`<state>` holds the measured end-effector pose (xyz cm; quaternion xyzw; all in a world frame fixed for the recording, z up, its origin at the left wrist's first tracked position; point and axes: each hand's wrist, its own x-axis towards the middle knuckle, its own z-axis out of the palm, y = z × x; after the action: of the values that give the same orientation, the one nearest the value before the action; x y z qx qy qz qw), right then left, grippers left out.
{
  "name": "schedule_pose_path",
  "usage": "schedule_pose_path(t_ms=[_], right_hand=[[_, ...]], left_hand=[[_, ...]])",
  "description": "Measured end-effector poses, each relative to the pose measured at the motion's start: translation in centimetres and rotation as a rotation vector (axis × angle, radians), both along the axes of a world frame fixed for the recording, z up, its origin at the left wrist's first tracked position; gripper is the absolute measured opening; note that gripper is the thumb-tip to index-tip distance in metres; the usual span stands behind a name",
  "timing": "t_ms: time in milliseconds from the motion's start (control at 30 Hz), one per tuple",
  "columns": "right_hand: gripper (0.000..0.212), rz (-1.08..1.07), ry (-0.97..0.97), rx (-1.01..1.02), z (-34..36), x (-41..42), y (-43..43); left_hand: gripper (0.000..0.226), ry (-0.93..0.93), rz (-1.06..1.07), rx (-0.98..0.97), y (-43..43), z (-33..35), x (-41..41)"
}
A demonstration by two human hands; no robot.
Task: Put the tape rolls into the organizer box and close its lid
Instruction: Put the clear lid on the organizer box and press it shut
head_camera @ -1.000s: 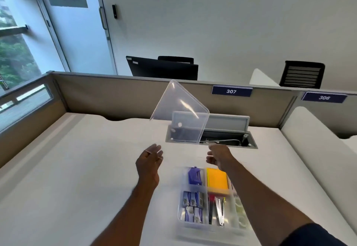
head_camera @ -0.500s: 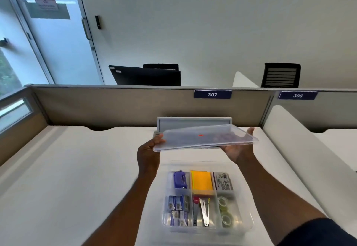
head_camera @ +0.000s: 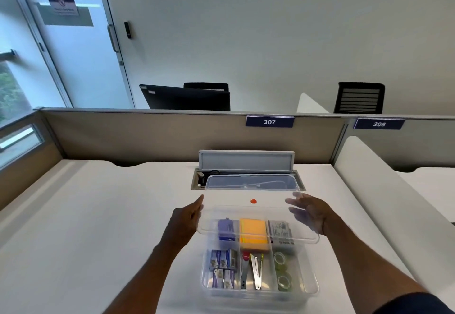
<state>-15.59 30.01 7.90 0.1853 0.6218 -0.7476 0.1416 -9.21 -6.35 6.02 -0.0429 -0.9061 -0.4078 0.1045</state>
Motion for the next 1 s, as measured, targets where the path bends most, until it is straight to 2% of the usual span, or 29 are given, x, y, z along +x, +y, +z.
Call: schedule_pose_path(t_ms=[67,100,200,233,300,433,500,567,633,733,867,1000], right_hand=[[0.028,-0.032,-0.036,0.057,-0.5,0.3,0.2],[0.028,-0.037,-0.055,0.067,-0.6,0.6,0.1],[0.023,-0.038,-0.093,0.118,-1.0,1.4,-0.5],[0.021,-0.027,-0.102,0.144,-1.1,1.6,-0.7],[0.023,0.016,-0.12,0.242,-1.3,2.1,-1.1],[0.061,0.104,-0.094,0.509,-2.1,2.9,-2.2],[0.062,0.15,-0.016,0.693,-3.0,3.3,-2.9],[0.052,0.235,0.064,0.948,-3.1,4.0,-3.5],[0.051,0.268,0.07,1.164,-3.6,4.3,-3.6],[0.049,0.235,0.014,1.25,-3.8,4.9,-3.6],[0.042,0.205,0.031,1.326,-4.1,5.6,-3.7],[0.044,0.191,0.063,1.383,-4.5,6.2,-4.0]], left_hand=[[0.042,-0.066,-0.014,0.033,0.1,-0.5,0.1],[0.041,-0.097,0.003,0.119,0.1,-0.7,0.1],[0.028,-0.275,0.098,0.55,0.8,-1.1,0.5],[0.022,-0.302,0.129,0.637,1.0,-1.2,0.9],[0.03,-0.322,0.199,0.651,1.5,-1.7,1.4],[0.04,-0.422,0.369,0.571,2.3,-3.5,1.3],[0.042,-0.436,0.448,0.447,3.0,-3.8,1.2],[0.032,-0.446,0.464,0.304,3.6,-3.6,1.3],[0.02,-0.466,0.427,0.185,4.0,-3.5,1.6],[0.024,-0.491,0.371,0.069,4.7,-3.6,1.9],[0.021,-0.516,0.394,0.103,5.4,-3.5,2.2],[0.004,-0.531,0.401,0.083,5.6,-3.0,2.3]])
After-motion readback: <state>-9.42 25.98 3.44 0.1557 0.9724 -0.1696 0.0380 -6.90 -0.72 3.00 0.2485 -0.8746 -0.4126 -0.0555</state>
